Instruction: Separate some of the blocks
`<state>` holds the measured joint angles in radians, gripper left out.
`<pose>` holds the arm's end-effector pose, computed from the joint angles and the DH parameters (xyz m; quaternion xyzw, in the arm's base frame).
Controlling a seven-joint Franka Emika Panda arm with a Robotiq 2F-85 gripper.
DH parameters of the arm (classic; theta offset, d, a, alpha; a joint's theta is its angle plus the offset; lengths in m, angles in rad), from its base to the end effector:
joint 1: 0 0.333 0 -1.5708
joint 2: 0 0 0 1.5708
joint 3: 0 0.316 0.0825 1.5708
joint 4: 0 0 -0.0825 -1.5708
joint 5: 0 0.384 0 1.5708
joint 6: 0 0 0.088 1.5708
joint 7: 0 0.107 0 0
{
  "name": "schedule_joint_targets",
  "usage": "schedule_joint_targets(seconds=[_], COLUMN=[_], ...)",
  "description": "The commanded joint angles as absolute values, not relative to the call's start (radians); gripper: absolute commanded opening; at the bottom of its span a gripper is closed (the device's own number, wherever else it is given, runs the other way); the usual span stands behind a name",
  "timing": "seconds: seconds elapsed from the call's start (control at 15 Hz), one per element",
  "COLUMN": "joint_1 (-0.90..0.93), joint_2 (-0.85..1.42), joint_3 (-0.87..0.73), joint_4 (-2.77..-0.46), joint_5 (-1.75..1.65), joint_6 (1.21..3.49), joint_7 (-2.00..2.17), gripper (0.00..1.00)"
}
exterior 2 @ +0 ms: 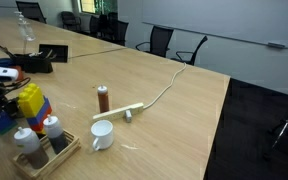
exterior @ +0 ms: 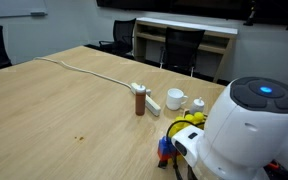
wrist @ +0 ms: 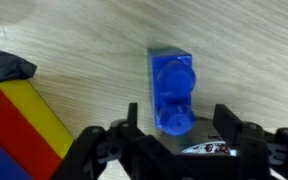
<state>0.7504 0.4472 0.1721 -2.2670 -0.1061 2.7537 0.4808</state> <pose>0.3190 0.4338 0.1673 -0.9659 -0.2573 -0.0086 0.0278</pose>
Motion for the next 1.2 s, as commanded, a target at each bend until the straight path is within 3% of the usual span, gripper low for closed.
schedule_joint_targets(seconds=[0.0, 0.53, 1.13], joint_1=[0.756, 0.751, 0.73], joint_2=[0.397, 0.233, 0.241], joint_3=[0.175, 0.208, 0.23], joint_4=[-2.244, -2.164, -2.165], joint_5=[-0.092, -0.143, -0.136], joint_6=[2.637, 2.431, 2.448], joint_7=[0.472, 0.578, 0.569], gripper=[1.0, 1.0, 1.0])
